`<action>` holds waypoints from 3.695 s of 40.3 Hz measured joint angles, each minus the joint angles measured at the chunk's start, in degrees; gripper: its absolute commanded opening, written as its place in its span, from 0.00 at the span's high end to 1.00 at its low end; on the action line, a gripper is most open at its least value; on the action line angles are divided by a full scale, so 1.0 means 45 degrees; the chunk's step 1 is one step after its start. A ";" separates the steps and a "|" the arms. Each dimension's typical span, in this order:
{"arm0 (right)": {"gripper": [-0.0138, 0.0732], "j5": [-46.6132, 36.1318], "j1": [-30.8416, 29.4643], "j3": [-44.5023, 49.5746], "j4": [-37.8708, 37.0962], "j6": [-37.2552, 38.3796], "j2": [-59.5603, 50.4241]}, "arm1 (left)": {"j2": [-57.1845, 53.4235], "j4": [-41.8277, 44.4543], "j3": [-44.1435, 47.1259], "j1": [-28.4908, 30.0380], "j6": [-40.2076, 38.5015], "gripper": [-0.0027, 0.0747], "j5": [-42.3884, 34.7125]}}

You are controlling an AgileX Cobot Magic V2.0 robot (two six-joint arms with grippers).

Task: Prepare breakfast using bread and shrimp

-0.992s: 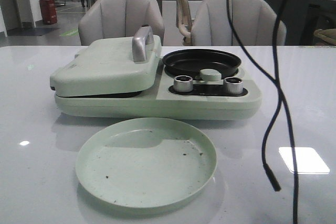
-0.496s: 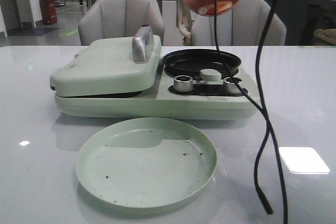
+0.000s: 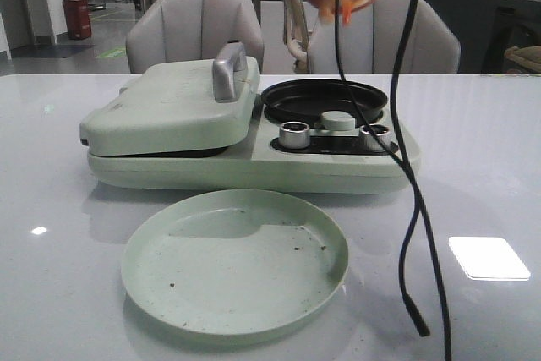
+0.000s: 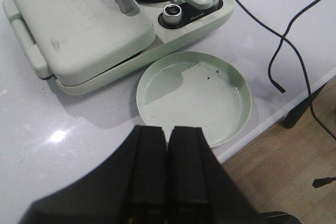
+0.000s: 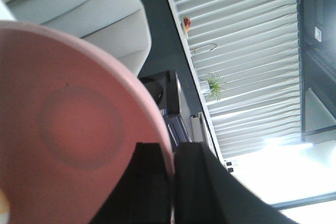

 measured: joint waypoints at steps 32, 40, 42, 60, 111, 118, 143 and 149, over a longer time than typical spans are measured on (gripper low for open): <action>0.79 0.1716 -0.1102 0.0604 0.7407 -0.0228 -0.2654 | 0.0000 0.0000 0.0000 0.0000 0.0000 0.84 0.0000; 0.79 0.0908 -0.3398 0.3806 1.1172 -0.1666 -0.5452 | 0.0000 0.0000 0.0000 0.0000 0.0000 0.84 0.0000; 0.79 0.0608 -0.4145 0.4681 1.2464 -0.2173 -0.6027 | 0.0000 0.0000 0.0000 0.0000 0.0000 0.84 0.0000; 0.79 -0.1844 -0.9836 0.9779 2.2986 -0.8817 -0.6486 | 0.0000 0.0000 0.0000 0.0000 0.0000 0.84 0.0000; 0.52 -0.1631 -0.6587 1.0861 2.3049 -0.9218 -1.2440 | 0.0000 0.0000 0.0000 0.0000 0.0000 0.84 0.0000; 0.52 -0.0746 -0.6615 1.2195 2.2738 -0.8944 -1.4853 | 0.0000 0.0000 0.0000 0.0000 0.0000 0.84 0.0000; 0.80 0.0806 -0.6615 1.4428 2.2035 -0.8716 -1.8789 | 0.0000 0.0000 0.0000 0.0000 0.0000 0.84 0.0000; 0.80 0.0806 -0.6615 1.4428 2.2038 -0.8716 -1.8789 | 0.0000 0.0000 0.0000 0.0000 0.0000 0.84 0.0000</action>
